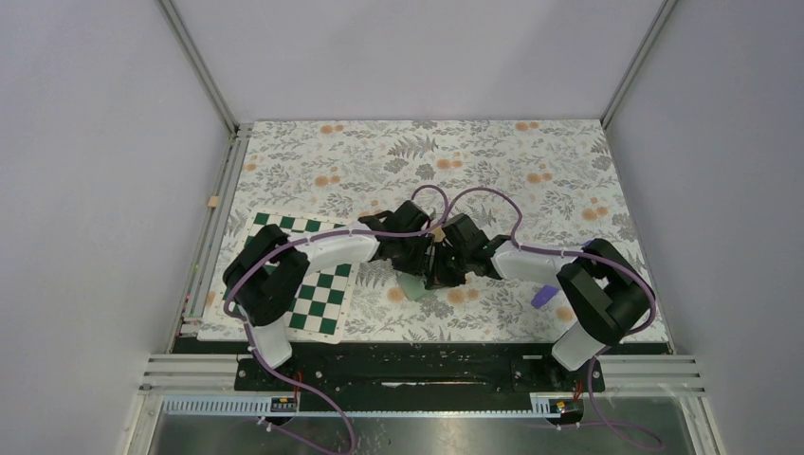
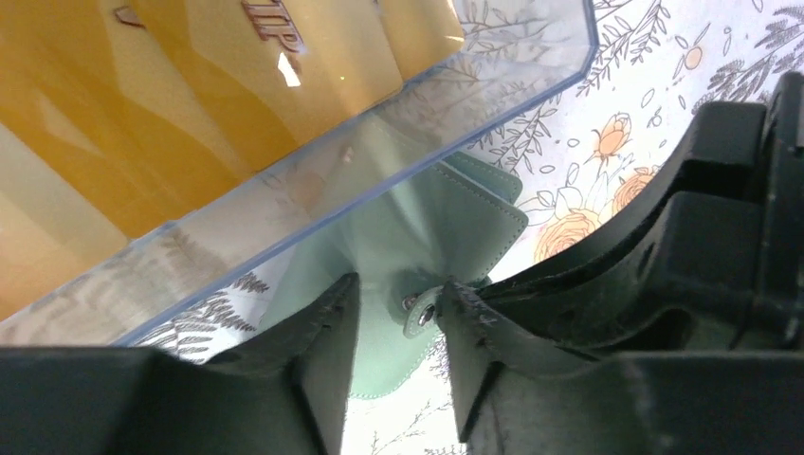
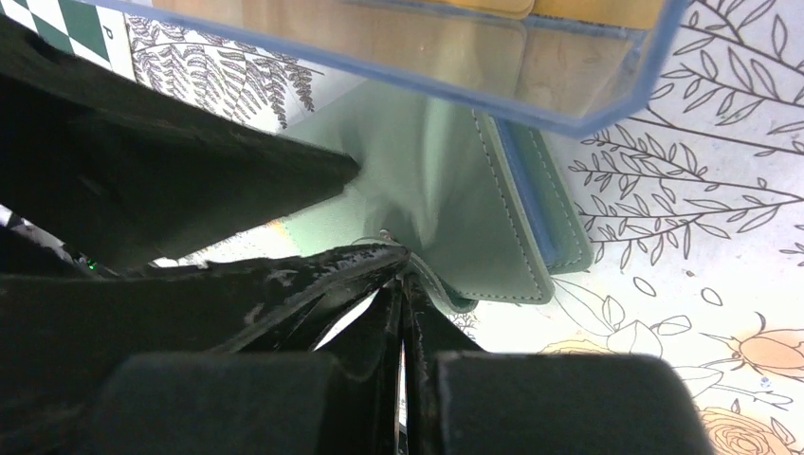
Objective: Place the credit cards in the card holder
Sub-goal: Close the card holder at the center of the board.
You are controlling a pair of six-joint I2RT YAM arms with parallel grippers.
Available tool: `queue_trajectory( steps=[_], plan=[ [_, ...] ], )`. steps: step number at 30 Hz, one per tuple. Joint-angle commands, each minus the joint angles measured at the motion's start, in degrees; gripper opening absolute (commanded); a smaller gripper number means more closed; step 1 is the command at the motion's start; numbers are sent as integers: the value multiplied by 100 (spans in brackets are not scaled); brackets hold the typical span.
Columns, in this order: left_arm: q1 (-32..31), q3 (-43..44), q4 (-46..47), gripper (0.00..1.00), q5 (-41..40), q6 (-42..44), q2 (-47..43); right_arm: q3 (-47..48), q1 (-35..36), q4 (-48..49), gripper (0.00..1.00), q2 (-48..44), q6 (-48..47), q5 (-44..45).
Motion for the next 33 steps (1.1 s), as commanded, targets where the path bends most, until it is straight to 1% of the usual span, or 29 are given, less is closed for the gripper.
queue_trajectory(
  steps=[1,3,4,6,8,12,16,19,21,24,29,31,33],
  plan=[
    [-4,80,-503,47,-748,-19,-234,-52,-21,-10,0,226,9,341],
    [19,34,-528,55,-917,-99,-322,-75,-33,-20,0,186,23,319],
    [53,-2,-520,57,-935,-153,-363,-79,-40,-28,0,153,30,306],
    [144,-64,-473,59,-1063,-231,-413,-76,-58,-68,0,108,21,273],
    [249,-79,-457,60,-995,-285,-374,-81,-76,-109,0,54,21,239],
    [349,-73,-372,61,-464,-320,-140,-85,-106,-231,0,-141,-18,148],
    [354,-242,-148,58,196,-530,26,-94,-187,-550,0,-578,-99,88],
    [357,-635,193,55,523,-922,-83,-94,-276,-866,0,-1005,-197,117],
    [343,-949,545,51,738,-1224,-199,-87,-351,-1125,2,-1266,-308,205],
    [258,-1248,772,47,787,-1590,-335,-155,-480,-1413,3,-1558,-426,375],
    [-228,-1458,1015,45,817,-2112,-393,-377,-762,-1727,3,-1659,-599,603],
    [-392,-1467,1118,45,802,-2241,-389,-504,-943,-1705,6,-1630,-616,522],
    [-414,-1560,1254,48,775,-2420,-406,-593,-1101,-1665,11,-1585,-638,429]
  ],
)
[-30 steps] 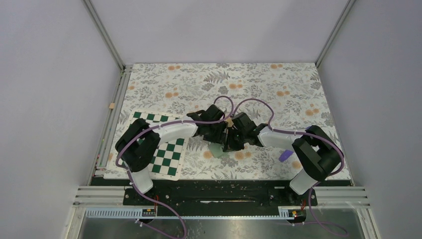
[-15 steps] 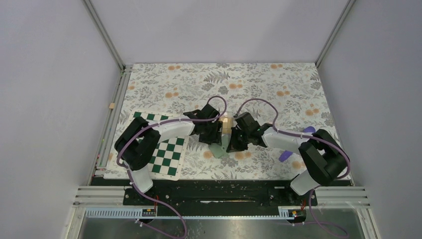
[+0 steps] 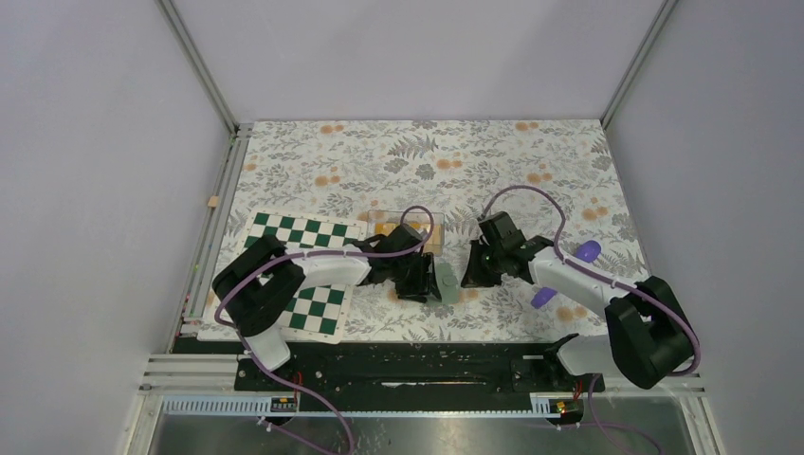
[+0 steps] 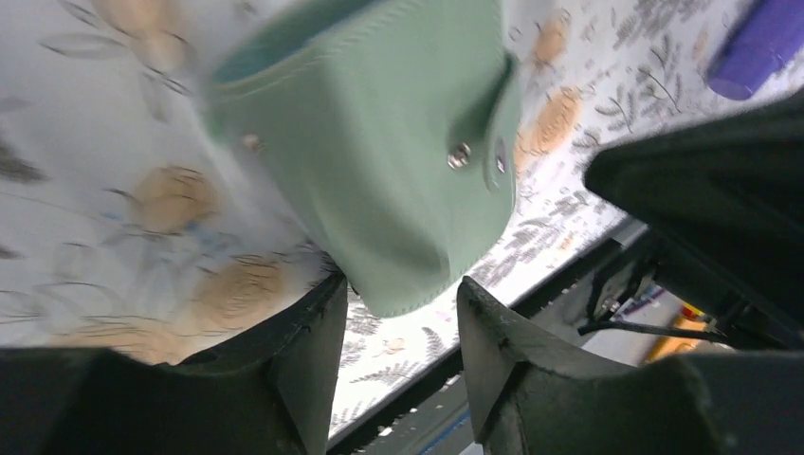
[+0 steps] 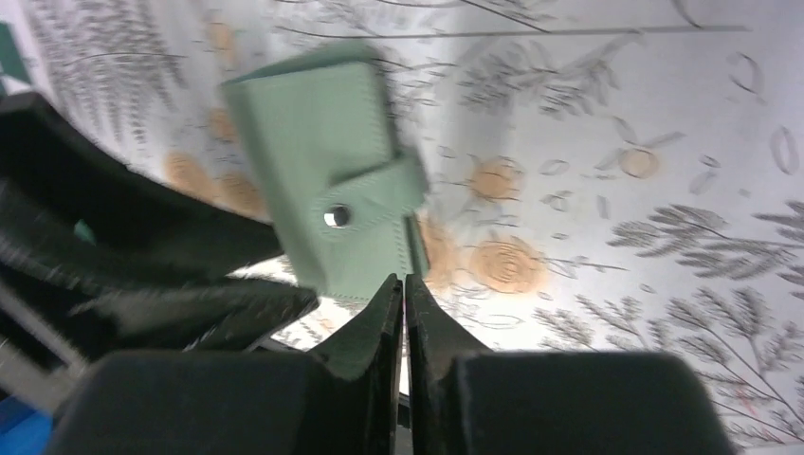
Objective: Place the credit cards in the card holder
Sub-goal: Close the card holder at the center of the board.
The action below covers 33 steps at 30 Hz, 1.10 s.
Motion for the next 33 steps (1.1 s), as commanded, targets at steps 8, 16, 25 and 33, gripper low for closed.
queue_trajectory(
  steps=[8,16,25,33],
  plan=[
    [236,-478,88,54,-365,-619,-203,-247,-592,311,43,533,-230,-768],
    [369,-382,420,37,-57,-605,261,-300,-584,903,49,1349,45,-1706],
    [-229,-697,495,28,-61,-1023,-161,-472,-141,566,34,1118,208,-1891],
    [-1034,-773,-329,34,-451,-1628,-815,-963,817,263,33,350,929,-1712]
  ],
)
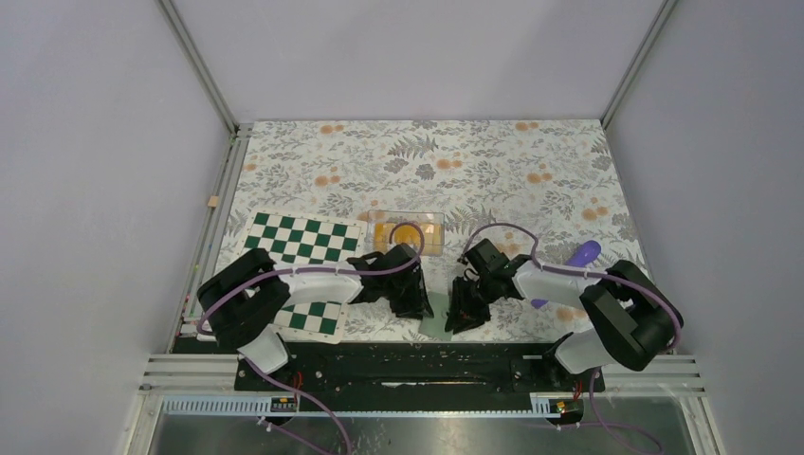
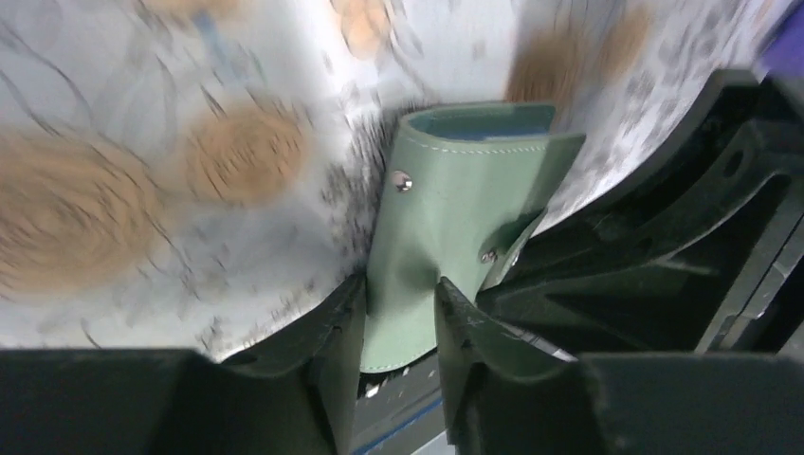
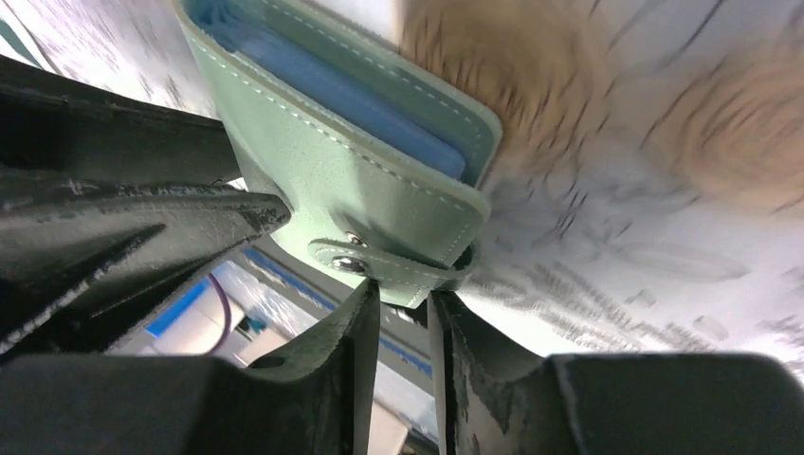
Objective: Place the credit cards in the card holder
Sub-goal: Close the card holder at the center of the board.
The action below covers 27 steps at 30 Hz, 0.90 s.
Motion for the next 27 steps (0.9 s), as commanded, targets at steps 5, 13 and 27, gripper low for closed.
queue_trajectory(
  steps=[5,13,27],
  plan=[
    [-658,67,-1784,71,-601,-461,-976,134,333,-1666,56,-1097,-47,776],
    [-540,261,-1306,59,-280,-32,-1395,409,115,-2519,58,-1793,-483,865],
    [-282,139,592,40,998,-327,-235,289,-465,-1144,0,-863,-430,153]
  ],
)
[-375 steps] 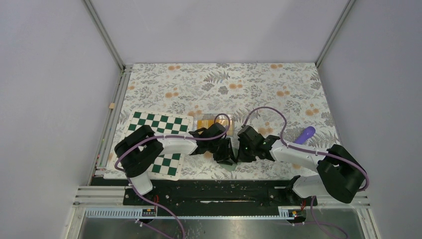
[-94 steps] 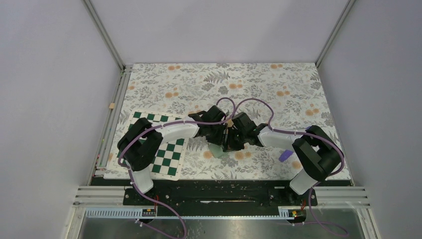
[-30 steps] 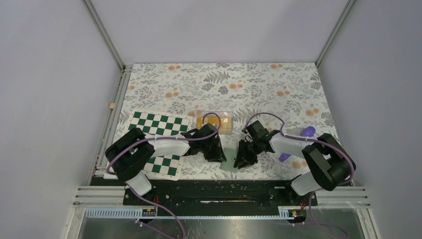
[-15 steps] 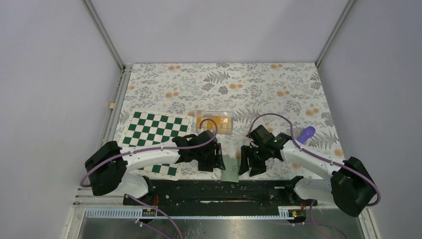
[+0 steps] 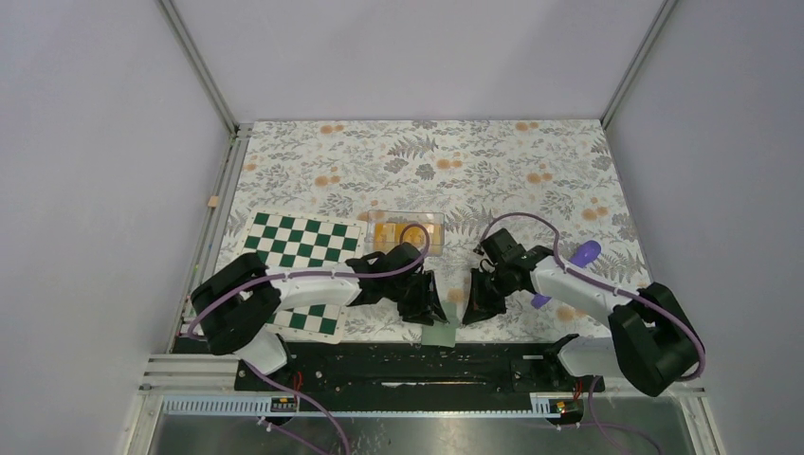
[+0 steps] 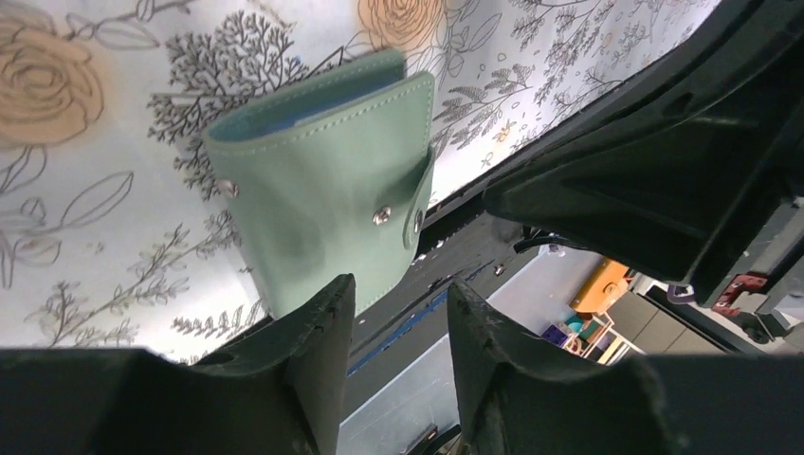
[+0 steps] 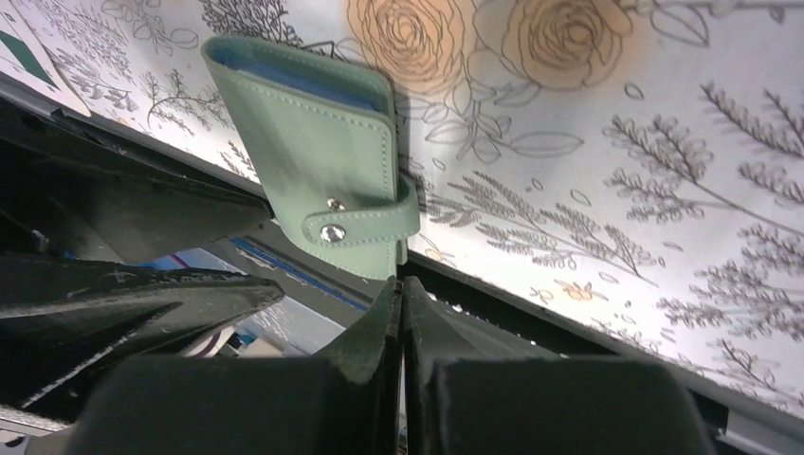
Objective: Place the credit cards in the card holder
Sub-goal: Close the card holder at the center of the board.
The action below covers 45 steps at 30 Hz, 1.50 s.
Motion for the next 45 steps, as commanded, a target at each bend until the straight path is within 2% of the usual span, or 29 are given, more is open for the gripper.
queue_trajectory(
  steps=[1,12,22,23,33,45],
  plan=[
    [108,72,707,39,426,-98,283,53,-23,563,0,312,76,-258],
    [146,206,933,20,567,-92,694,-17,-25,1177,0,1003,209,-490],
    [145,325,831,7,666,84,737,-16,-24,1236,0,1035,256,-521],
    [146,386,752,0,663,152,721,-16,-23,1210,0,982,270,-515],
    [137,713,-176,0,531,551,706,175,-24,923,0,635,115,-437],
    [122,621,-219,0,497,584,853,235,50,861,0,708,17,-411]
  ],
)
